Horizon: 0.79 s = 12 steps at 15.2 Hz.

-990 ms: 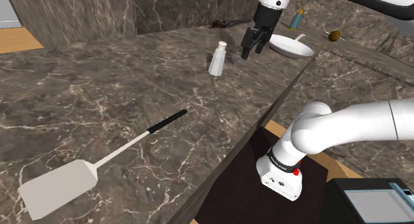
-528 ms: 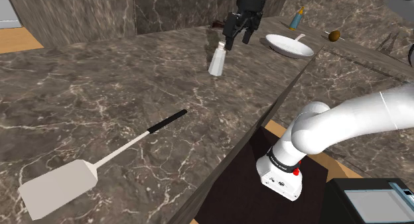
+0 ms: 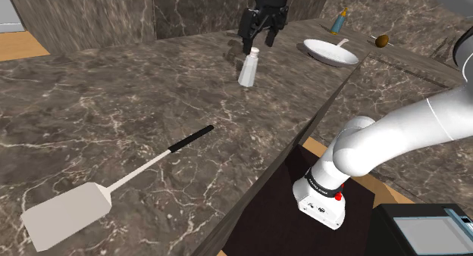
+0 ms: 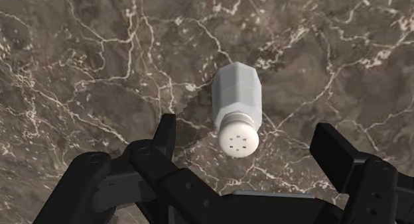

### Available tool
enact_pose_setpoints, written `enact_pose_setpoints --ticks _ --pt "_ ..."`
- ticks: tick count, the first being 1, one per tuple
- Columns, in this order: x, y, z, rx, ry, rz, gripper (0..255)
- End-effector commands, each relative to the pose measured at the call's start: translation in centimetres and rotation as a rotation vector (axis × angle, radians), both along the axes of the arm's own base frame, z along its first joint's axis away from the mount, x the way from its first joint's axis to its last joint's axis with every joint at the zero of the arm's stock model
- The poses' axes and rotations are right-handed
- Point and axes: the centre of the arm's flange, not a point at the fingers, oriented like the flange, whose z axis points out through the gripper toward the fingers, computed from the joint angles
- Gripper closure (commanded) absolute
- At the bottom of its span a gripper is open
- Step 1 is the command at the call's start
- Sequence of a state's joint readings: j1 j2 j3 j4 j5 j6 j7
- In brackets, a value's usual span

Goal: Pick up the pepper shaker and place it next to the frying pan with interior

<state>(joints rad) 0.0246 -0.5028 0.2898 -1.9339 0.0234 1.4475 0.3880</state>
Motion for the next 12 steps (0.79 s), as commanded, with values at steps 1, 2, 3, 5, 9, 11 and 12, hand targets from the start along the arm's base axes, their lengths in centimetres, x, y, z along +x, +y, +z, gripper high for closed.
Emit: enact_pose_setpoints --ticks 1,2,3,5,9,11,12 --pt "0.1 0.0 -1.0 0.0 0.0 0.0 0" --pt "0.2 -0.1 -1.5 0.0 0.0 0.0 0" --pt "0.2 -0.2 -2.3 0.0 0.0 0.0 0" --pt "0.2 -0.2 -2.3 0.0 0.0 0.0 0" --pt "0.2 -0.2 -2.3 0.0 0.0 0.0 0" --pt "0.2 -0.2 -2.3 0.0 0.0 0.0 0" --pt "0.2 -0.2 -2.3 0.0 0.0 0.0 255"
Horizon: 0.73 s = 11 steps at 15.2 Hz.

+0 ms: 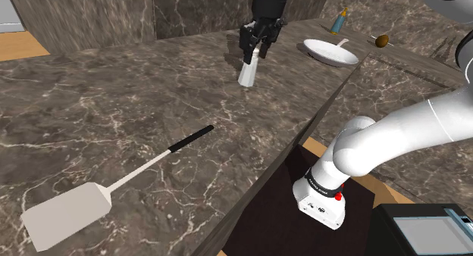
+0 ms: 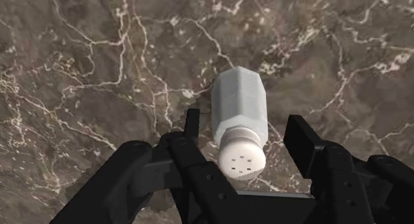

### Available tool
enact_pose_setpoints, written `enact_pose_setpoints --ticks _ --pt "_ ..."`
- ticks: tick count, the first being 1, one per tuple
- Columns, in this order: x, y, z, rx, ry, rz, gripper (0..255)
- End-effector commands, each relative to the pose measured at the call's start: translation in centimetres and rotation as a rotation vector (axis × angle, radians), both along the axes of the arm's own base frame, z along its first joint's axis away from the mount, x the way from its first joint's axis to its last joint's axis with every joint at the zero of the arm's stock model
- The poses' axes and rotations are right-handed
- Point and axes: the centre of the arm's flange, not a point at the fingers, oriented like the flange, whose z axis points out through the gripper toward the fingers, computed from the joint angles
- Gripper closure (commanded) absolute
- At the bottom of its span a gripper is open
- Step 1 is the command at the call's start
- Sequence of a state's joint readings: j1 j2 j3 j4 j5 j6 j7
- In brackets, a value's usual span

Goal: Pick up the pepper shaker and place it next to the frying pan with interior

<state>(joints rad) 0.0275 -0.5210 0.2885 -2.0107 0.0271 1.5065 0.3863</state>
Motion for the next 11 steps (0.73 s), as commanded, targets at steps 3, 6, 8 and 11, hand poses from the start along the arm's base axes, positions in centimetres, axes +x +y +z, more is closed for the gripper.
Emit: enact_pose_setpoints --ticks 3,6,8,11 --pt "0.0 0.0 0.0 0.0 0.0 0.0 255" --pt "0.0 0.0 0.0 0.0 0.0 0.0 255" --pt "0.0 0.0 0.0 0.0 0.0 0.0 255" --pt "0.0 0.0 1.0 0.0 0.0 0.0 255"
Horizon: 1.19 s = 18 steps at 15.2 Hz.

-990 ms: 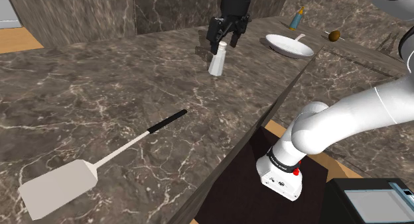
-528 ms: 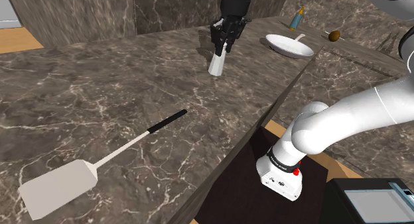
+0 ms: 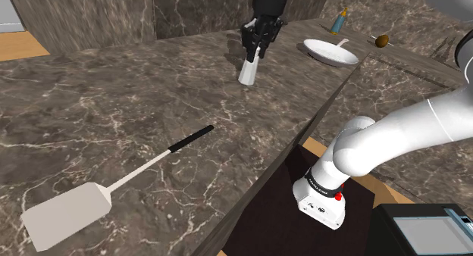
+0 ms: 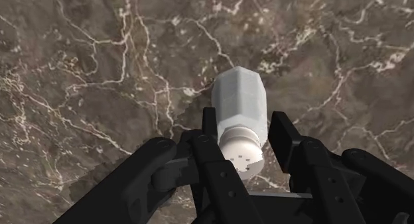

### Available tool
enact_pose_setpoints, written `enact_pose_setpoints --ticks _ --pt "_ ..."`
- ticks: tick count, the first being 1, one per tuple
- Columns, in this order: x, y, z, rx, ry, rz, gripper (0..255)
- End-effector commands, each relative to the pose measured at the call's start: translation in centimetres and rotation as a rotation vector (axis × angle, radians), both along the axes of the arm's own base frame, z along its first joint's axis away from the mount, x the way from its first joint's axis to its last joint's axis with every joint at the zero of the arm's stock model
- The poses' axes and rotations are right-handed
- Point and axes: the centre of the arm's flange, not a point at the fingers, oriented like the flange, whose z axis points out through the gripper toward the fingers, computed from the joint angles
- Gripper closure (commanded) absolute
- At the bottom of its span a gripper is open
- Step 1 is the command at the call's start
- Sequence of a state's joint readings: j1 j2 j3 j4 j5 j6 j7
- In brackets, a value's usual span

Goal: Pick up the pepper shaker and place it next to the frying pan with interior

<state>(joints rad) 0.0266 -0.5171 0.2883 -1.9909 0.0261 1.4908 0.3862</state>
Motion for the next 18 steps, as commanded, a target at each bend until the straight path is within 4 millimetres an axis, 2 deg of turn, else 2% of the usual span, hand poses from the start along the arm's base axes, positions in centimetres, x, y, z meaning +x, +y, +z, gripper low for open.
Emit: enact_pose_setpoints --ticks 1,18 --pt "0.1 0.0 0.9 0.0 0.0 0.0 255" --pt "0.1 0.0 9.9 0.0 0.0 0.0 255"
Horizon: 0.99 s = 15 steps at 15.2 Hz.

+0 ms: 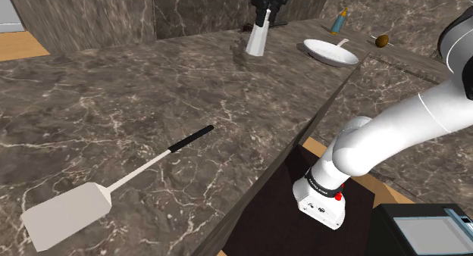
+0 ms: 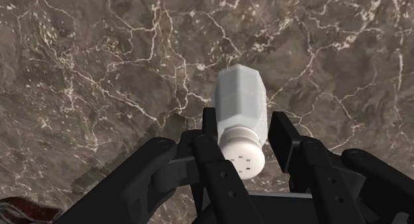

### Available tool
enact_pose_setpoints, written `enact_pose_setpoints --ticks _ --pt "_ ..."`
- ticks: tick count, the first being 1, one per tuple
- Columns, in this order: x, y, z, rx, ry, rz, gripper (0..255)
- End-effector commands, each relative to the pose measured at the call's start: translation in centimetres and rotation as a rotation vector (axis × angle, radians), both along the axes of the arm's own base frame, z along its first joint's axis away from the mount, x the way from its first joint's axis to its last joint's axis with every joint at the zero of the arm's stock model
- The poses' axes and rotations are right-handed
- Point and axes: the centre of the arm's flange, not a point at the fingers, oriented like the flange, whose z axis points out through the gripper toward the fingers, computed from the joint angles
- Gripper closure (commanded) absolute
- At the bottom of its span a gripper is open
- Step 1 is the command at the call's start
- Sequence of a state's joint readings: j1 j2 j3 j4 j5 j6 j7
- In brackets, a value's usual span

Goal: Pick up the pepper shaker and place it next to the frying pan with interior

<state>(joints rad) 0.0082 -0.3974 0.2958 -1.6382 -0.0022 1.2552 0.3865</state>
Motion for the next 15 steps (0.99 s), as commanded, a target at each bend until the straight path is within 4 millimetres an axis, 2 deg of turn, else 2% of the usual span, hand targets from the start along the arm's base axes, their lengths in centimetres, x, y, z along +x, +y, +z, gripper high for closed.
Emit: enact_pose_setpoints --ticks 1,14,15 --pt "0.0 0.0 1.2 0.0 0.0 0.0 255" --pt "0.0 0.0 8.1 0.0 0.0 0.0 255" --pt "0.0 0.0 8.1 0.0 0.0 0.0 255"
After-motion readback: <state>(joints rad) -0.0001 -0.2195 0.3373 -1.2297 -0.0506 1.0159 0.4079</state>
